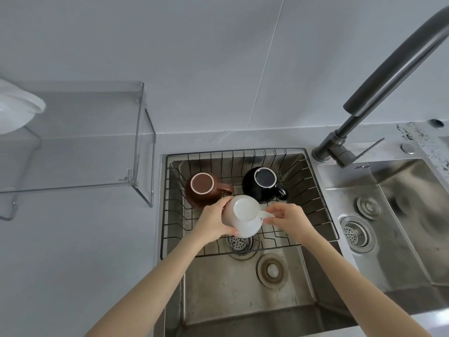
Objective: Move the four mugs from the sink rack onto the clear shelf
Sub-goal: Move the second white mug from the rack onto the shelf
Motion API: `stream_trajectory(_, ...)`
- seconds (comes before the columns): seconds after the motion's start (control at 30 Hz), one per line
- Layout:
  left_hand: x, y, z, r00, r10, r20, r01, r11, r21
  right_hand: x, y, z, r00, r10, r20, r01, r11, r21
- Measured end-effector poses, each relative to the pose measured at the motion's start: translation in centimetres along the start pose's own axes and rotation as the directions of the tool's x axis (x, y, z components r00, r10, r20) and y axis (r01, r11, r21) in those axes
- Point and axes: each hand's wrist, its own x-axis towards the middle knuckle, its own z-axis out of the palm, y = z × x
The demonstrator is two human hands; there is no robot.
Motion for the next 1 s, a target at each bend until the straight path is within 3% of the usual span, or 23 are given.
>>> stream_trajectory(0.17, -1.0, 1.8, -2.7, 0.999, 0.033, -0.038, -0.035, 0.999, -0.034, -0.5, -3.7, -1.6, 0.996, -0.086, -0.026, 0.087, 0.996, 0.012)
stream_trajectory(0.37, -3.9, 6.1, -9.0, 0.974, 0.122, -0.192, -0.154, 0.974, -0.164, -1.3, -11.1, -4.2, 0.968, -0.227, -0.105, 0.239, 0.964, 0.115)
stream_trajectory(0.6, -8.1, 8.9, -16.5, 0.911, 0.168, -0.377, -0.234, 0.963, -0.137, -1.7, -20.5, -3.8, 0.906, -0.407, -0.114, 0.419, 0.899, 0.123)
stream_trajectory(0.8, -12.3, 6.9, -24.1, 0.852, 0.2, -0.484, -0.276, 0.957, -0.089, -0.6, -28.1, 0.8, 0.841, -0.535, -0.081, 0.541, 0.83, 0.133)
stream_trajectory(1.0, -16.1, 3.7, -30.0, 0.848, 0.176, -0.499, -0.256, 0.962, -0.096, 0.7, -33.6, 6.8, 0.812, -0.583, -0.009, 0.575, 0.798, 0.18)
